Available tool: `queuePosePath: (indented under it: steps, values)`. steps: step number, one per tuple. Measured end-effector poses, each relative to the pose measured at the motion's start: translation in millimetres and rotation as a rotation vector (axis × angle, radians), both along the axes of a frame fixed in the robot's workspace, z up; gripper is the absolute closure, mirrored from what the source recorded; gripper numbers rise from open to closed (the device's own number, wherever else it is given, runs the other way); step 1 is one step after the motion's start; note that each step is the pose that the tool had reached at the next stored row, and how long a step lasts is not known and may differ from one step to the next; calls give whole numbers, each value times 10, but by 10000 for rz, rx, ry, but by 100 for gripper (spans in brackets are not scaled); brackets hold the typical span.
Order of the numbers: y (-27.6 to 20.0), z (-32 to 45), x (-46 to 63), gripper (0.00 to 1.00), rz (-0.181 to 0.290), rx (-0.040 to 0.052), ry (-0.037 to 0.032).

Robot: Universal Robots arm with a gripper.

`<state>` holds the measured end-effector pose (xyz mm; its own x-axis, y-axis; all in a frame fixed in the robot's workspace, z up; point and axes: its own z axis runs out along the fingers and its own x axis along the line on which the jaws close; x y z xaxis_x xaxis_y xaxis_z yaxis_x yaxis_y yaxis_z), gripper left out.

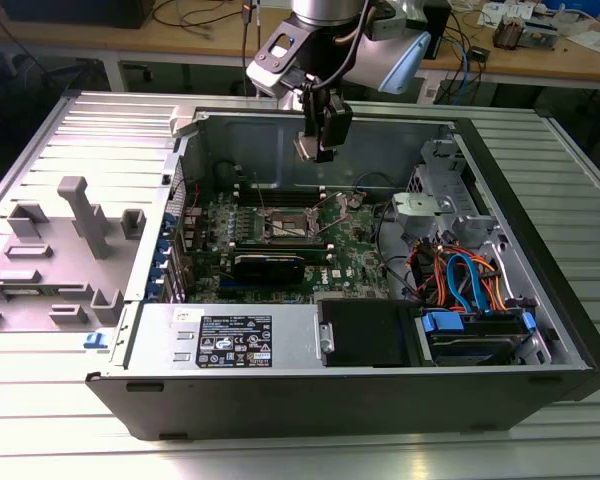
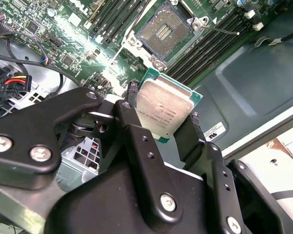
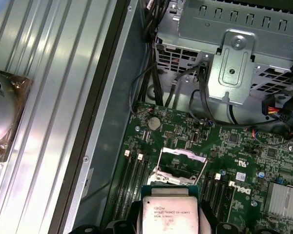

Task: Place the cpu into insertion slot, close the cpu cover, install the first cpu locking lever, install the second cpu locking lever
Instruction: 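Place the cpu into insertion slot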

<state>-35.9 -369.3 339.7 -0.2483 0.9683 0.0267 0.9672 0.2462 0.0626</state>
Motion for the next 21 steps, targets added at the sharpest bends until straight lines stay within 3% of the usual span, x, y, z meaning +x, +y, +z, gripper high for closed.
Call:
queuePosePath:
  steps: [21]
  values:
    - [-10,-10,0,45,-339,0,0]
